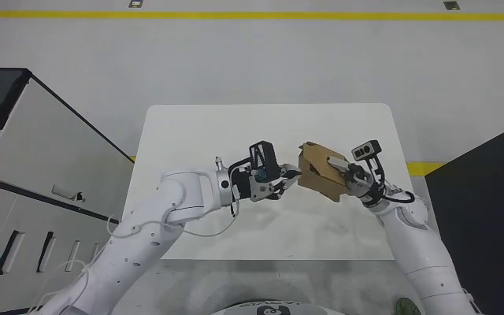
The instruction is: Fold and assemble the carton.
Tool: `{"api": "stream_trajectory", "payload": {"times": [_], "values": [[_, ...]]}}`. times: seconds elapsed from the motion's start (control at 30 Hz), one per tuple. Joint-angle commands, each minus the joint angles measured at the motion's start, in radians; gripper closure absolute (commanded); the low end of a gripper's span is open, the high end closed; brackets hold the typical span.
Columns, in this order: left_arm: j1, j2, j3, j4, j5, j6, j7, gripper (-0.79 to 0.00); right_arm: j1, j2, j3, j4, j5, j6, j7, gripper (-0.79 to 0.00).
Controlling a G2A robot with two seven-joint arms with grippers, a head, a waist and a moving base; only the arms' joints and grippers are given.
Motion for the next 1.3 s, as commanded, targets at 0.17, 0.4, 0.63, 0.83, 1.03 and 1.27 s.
{"api": "stream_trajectory", "payload": {"times": [0.17, 0.4, 0.63, 0.83, 1.03, 1.27], "values": [[-0.02, -0.01, 0.038, 0.018, -0.001, -0.003, 0.006, 0.0, -0.007, -0.002, -0.008, -0.014, 0.009, -0.002, 0.021, 0.0], [-0.029, -0.016, 0.056, 0.024, -0.008, -0.006, 0.004, 0.0, -0.019, -0.004, -0.007, -0.03, 0.027, -0.012, 0.043, 0.0], [-0.035, -0.02, 0.065, 0.028, -0.017, -0.013, 0.007, 0.0, -0.028, -0.007, -0.008, -0.043, 0.046, -0.019, 0.058, 0.0], [-0.037, -0.022, 0.069, 0.032, -0.026, -0.022, 0.014, 0.0, -0.029, -0.009, -0.009, -0.051, 0.058, -0.019, 0.067, 0.0], [-0.041, -0.025, 0.072, 0.038, -0.034, -0.032, 0.02, 0.0, -0.029, -0.011, -0.016, -0.055, 0.06, -0.014, 0.073, 0.0], [-0.031, -0.02, 0.037, 0.032, -0.022, -0.019, 0.016, 0.0, -0.026, -0.012, -0.009, -0.049, 0.059, -0.012, 0.072, 0.0]]}}
